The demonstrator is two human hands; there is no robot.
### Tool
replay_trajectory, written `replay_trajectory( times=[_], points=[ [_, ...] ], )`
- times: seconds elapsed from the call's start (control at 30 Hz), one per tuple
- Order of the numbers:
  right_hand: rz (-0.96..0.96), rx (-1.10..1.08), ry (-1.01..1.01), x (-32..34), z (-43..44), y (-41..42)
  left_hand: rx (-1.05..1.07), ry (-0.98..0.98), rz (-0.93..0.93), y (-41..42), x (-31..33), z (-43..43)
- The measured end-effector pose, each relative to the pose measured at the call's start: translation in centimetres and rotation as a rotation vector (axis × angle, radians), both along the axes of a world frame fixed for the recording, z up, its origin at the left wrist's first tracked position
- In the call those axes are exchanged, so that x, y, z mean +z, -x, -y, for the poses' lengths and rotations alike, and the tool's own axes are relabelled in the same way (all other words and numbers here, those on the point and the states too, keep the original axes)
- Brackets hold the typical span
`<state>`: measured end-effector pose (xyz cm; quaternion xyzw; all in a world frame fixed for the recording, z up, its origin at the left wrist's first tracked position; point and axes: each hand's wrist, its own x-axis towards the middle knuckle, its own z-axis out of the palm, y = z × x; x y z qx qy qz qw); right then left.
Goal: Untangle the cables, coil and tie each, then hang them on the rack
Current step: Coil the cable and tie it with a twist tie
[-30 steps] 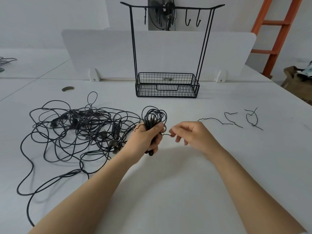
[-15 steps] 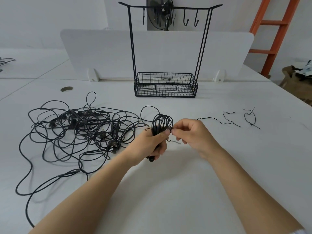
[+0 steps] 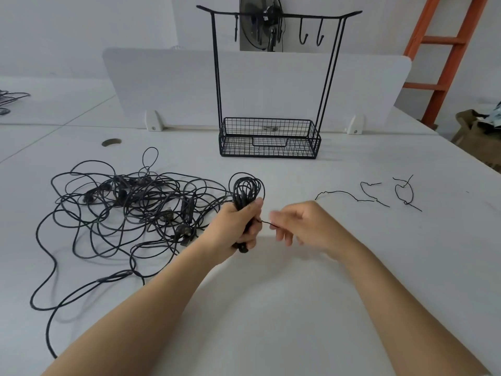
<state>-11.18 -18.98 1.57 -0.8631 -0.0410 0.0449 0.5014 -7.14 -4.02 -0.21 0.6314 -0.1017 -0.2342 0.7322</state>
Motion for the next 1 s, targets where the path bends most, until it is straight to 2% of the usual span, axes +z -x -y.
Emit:
replay_trajectory(
  times=[0.07,0.17,0.37,0.43,0.5,0.57,0.63,0.73,0.8,0.9,0.93,1.0],
  points=[
    [0.036,0.055,0.08,-0.2,-0.5,0.2,0.021,0.012,-0.005,0.0,0.1,-0.1],
    [0.087,-0.022,0.027,-0.2,-0.7,0.2,0.048,-0.013,0.015,0.2,0.3,0.1],
    [0.203,-0.087,0.093,-0.4,-1.8,0.6,0.167,-0.392,0.201,0.1,-0.5,1.3],
    [0.331,-0.158,0.152,-0.6,-2.0,0.5,0.164,-0.435,0.231,0.0,-0.6,1.2],
    [0.537,-0.237,0.257,-0.8,-1.9,0.4,0.174,-0.487,0.272,-0.1,-0.7,0.8],
    [0.717,-0.25,0.224,-0.8,-2.1,0.5,0.178,-0.546,0.33,-0.1,-0.9,0.7],
    [0.833,-0.214,0.252,-0.9,-2.6,0.7,0.168,-0.61,0.404,-0.1,-1.0,0.8],
    [0.945,-0.217,0.415,-1.5,-3.1,0.4,0.137,-0.678,0.511,0.1,-0.9,1.0],
    [0.976,-0.245,0.46,-1.9,-3.0,0.0,0.15,-0.703,0.515,0.2,-0.7,1.0],
    [0.983,-0.242,0.482,-1.9,-2.2,-0.3,0.146,-0.621,0.412,0.1,-0.5,1.0],
    [0.933,-0.236,0.468,-1.8,-2.0,-0.3,0.131,-0.565,0.345,0.1,-0.4,1.0],
    [0.691,-0.199,0.325,-1.2,-1.5,-0.3,0.097,-0.412,0.167,0.0,-0.2,0.8]
  ],
)
